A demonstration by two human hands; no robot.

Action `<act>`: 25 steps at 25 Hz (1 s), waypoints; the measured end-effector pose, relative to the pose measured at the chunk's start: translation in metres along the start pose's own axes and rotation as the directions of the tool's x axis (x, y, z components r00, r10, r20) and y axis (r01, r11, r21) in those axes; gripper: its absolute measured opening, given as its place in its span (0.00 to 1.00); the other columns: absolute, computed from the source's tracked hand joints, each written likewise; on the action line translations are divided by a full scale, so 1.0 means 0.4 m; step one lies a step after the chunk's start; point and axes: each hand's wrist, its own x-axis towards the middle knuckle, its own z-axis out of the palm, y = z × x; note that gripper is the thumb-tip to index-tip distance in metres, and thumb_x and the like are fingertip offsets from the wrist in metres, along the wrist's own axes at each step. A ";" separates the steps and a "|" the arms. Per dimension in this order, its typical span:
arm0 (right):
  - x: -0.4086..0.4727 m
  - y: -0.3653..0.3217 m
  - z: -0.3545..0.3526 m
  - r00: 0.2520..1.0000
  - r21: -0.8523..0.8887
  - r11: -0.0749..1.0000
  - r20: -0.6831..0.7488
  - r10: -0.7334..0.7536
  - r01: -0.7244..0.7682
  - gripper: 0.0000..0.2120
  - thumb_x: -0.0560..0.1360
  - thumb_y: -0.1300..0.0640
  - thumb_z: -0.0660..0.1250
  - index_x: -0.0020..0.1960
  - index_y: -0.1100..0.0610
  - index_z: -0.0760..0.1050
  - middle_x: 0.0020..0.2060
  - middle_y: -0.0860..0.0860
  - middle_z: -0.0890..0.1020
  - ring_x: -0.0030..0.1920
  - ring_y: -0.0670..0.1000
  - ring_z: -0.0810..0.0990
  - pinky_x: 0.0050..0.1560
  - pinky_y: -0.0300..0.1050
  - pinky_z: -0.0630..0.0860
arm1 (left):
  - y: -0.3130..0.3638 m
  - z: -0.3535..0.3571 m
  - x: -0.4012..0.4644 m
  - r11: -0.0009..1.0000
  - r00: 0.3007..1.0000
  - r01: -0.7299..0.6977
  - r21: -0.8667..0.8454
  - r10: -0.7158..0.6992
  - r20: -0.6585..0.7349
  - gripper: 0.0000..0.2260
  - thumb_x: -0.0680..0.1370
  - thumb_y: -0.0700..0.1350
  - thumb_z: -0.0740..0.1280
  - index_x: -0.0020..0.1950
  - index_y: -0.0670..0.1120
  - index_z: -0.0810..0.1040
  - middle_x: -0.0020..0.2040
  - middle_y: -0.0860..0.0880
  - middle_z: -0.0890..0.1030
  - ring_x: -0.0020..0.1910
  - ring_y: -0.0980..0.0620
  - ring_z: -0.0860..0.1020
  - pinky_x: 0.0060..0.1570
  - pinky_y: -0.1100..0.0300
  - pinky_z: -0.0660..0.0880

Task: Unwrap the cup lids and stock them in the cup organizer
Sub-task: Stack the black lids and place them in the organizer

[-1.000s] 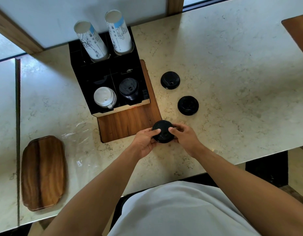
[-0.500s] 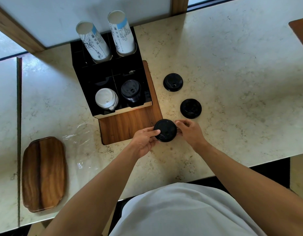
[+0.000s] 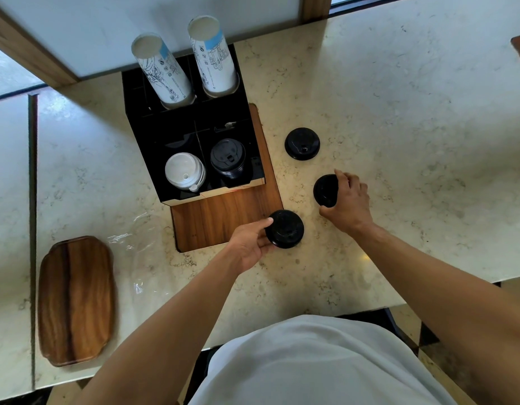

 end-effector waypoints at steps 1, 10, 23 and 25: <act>-0.003 -0.001 0.003 1.000 0.008 1.000 -0.017 0.012 -0.012 0.48 0.68 0.50 0.79 0.81 0.52 0.56 0.74 0.56 0.64 0.73 0.61 0.63 0.73 0.58 0.66 | 0.000 -0.004 0.003 1.000 1.000 0.009 -0.015 -0.009 -0.005 0.12 0.80 0.46 0.71 0.60 0.40 0.81 0.54 0.39 0.86 0.54 0.41 0.85 0.44 0.53 0.83; -0.166 -0.115 0.069 0.962 0.172 0.948 0.016 -0.273 0.267 0.48 0.66 0.39 0.77 0.78 0.50 0.59 0.68 0.53 0.70 0.67 0.54 0.68 0.68 0.51 0.72 | -0.001 -0.025 0.011 0.994 0.998 0.062 -0.095 -0.061 0.012 0.22 0.81 0.57 0.66 0.61 0.39 0.80 0.56 0.39 0.85 0.59 0.40 0.83 0.60 0.45 0.81; -0.192 -0.133 0.154 0.987 -0.014 0.987 0.025 -0.158 0.158 0.48 0.62 0.25 0.69 0.71 0.54 0.67 0.62 0.55 0.69 0.60 0.55 0.70 0.63 0.52 0.76 | -0.013 -0.024 -0.009 1.000 1.000 -0.014 -0.013 0.014 0.028 0.11 0.77 0.38 0.73 0.58 0.36 0.82 0.50 0.40 0.87 0.46 0.44 0.86 0.51 0.51 0.83; -0.198 -0.133 0.157 0.986 0.015 0.987 0.043 -0.163 0.163 0.48 0.62 0.26 0.71 0.72 0.54 0.67 0.63 0.55 0.68 0.61 0.55 0.70 0.63 0.51 0.76 | -0.010 -0.026 -0.013 0.999 1.000 -0.021 0.029 0.020 0.024 0.13 0.75 0.34 0.74 0.58 0.35 0.81 0.51 0.38 0.86 0.47 0.43 0.86 0.51 0.51 0.82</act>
